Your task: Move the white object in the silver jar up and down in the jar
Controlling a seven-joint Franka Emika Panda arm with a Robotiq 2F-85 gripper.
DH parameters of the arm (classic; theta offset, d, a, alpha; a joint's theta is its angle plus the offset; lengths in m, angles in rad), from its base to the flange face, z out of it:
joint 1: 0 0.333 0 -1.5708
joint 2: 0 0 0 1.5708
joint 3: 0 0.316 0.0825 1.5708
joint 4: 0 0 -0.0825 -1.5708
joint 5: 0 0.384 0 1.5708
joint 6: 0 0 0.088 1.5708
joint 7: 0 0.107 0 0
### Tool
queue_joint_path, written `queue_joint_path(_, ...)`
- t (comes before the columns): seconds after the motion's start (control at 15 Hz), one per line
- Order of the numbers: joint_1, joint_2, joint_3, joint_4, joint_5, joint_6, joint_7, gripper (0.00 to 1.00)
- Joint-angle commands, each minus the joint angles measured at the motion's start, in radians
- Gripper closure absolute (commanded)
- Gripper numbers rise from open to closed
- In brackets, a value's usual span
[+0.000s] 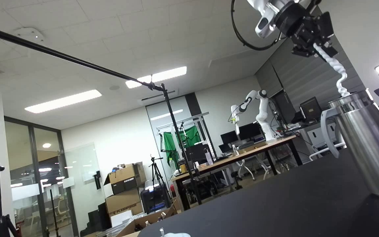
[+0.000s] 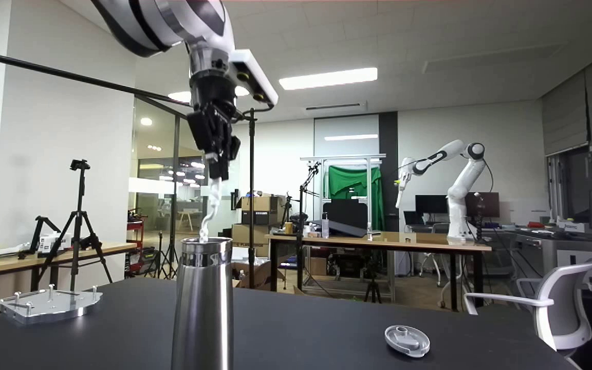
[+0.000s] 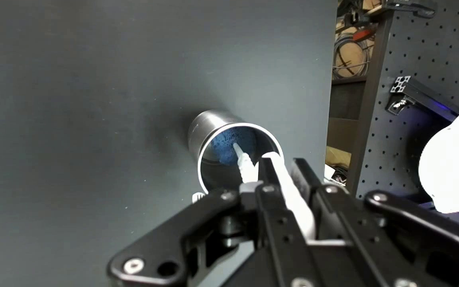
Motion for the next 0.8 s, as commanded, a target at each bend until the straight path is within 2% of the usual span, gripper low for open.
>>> queue_joint_path(0.0, -0.014, 0.106, 0.006, 0.007, -0.024, 0.003, 0.072, 0.96)
queue_joint_path(0.13, -0.011, 0.113, 0.018, 0.046, -0.048, -0.029, 0.091, 0.96)
queue_joint_path(0.4, 0.003, 0.027, 0.044, 0.138, -0.099, -0.136, 0.056, 0.96)
queue_joint_path(0.6, 0.001, -0.014, 0.035, 0.164, -0.076, -0.137, 0.055, 0.96)
queue_joint_path(0.73, -0.002, -0.020, 0.015, 0.116, -0.037, -0.088, 0.066, 0.96)
